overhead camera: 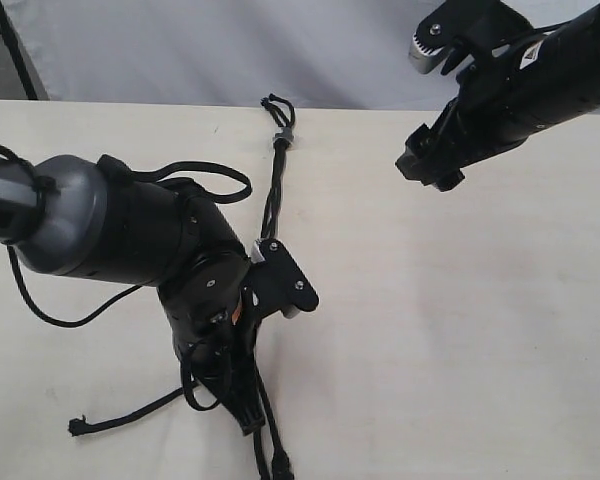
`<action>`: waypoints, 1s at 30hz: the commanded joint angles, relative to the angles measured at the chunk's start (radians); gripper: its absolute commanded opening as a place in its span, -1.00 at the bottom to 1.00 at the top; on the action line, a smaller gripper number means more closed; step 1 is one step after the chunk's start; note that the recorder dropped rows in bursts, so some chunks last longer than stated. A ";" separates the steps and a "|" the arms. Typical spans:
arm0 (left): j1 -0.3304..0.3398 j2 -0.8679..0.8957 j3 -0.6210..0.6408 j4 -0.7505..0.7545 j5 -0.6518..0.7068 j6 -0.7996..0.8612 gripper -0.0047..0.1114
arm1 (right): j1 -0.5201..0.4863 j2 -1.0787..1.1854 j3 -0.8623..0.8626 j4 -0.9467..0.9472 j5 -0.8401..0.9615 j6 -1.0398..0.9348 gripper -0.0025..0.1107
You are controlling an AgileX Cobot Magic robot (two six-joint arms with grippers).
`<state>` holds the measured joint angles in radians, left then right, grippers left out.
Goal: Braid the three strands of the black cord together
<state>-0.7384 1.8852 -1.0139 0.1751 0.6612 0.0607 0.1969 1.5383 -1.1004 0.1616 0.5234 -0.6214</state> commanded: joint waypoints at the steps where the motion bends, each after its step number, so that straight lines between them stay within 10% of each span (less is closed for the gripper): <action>1: 0.004 -0.010 0.007 -0.003 -0.005 -0.023 -0.51 | -0.005 -0.006 0.003 0.059 0.035 0.005 0.58; 6: 0.006 -0.022 0.007 -0.003 0.007 -0.023 0.13 | -0.005 -0.009 0.003 0.059 0.035 0.005 0.58; 10: 0.011 -0.103 0.007 0.072 0.017 -0.078 0.21 | -0.005 -0.023 0.003 0.059 0.035 0.005 0.58; 17: 0.176 -0.381 0.007 0.267 -0.032 -0.290 -0.02 | 0.023 -0.073 0.003 0.155 0.143 -0.005 0.58; 24: 0.400 -0.521 0.007 0.263 -0.093 -0.296 -0.91 | 0.257 -0.010 0.021 0.219 0.219 -0.014 0.58; 30: 0.502 -0.524 0.007 0.259 -0.116 -0.294 -0.92 | 0.514 0.120 0.021 0.219 0.216 0.012 0.58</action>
<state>-0.2701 1.3675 -1.0089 0.4364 0.5718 -0.2265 0.6182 1.6077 -1.0834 0.3744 0.7357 -0.6232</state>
